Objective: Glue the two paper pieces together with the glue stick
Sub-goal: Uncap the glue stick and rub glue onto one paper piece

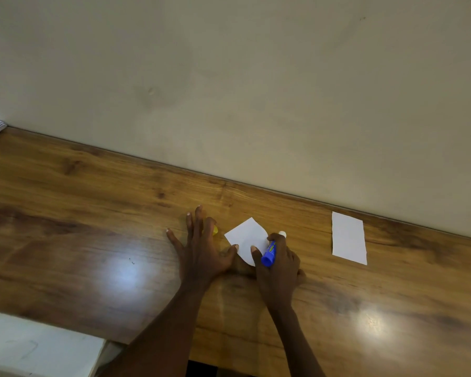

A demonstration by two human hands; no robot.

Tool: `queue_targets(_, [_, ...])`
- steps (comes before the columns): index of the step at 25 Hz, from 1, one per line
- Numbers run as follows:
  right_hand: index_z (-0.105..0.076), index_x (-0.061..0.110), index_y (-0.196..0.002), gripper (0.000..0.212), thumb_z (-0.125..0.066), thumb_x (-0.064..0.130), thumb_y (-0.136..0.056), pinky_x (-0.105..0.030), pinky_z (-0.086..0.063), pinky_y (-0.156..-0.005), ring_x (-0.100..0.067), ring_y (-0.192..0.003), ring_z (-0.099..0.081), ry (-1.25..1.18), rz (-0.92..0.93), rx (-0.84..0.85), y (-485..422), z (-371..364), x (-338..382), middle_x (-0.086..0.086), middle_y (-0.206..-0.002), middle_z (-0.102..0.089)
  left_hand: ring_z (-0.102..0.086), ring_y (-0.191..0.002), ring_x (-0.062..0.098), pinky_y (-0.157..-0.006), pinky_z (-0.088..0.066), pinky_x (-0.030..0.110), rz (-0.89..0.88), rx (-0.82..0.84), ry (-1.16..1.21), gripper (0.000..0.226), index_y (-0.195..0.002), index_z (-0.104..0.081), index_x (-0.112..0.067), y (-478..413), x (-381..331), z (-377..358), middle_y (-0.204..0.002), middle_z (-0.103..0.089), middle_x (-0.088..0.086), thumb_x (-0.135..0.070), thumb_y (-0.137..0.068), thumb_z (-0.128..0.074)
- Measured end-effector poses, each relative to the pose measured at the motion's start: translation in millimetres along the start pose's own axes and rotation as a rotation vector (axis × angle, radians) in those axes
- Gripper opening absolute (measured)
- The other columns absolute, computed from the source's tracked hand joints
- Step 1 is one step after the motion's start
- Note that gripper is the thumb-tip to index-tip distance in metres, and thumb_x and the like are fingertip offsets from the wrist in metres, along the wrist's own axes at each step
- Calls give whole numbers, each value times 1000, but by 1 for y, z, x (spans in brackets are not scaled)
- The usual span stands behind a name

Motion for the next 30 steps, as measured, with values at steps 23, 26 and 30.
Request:
queue_targets(23, [-43, 11, -107, 44, -62, -10, -72, -30, -50, -74, -19, -85, -54, -366, 141, 50, -47, 23, 13, -12, -101, -56, -5, -143, 32, -105, 14, 62, 18, -34, 56, 72, -123, -39, -18, 0, 0, 3, -155, -13, 8, -66, -70, -52])
queue_targets(26, [-46, 3, -108, 39, -64, -3, -74, -38, -52, -75, -18, -77, -53, -213, 157, 64, -45, 14, 8, -17, -96, -60, -9, -142, 34, -105, 12, 63, 6, -27, 21, 77, -122, -40, -18, 0, -1, 2, -154, -16, 10, -60, -63, -66])
queue_targets(30, [-53, 11, -109, 36, -67, 15, -76, -40, -38, -90, -26, -94, -56, -14, 209, -73, -38, 7, 8, -12, -104, -62, -10, -142, 35, -106, 9, 65, 3, -21, 18, 76, -119, -38, -20, 0, 0, 1, -154, -17, 9, -60, -61, -66])
Point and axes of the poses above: each hand's wrist, its own y-axis away from the middle knuckle, its own z-axis out of the back of the hand, x = y × z, the point moved 4 cm from there along -y, towards the middle knuckle
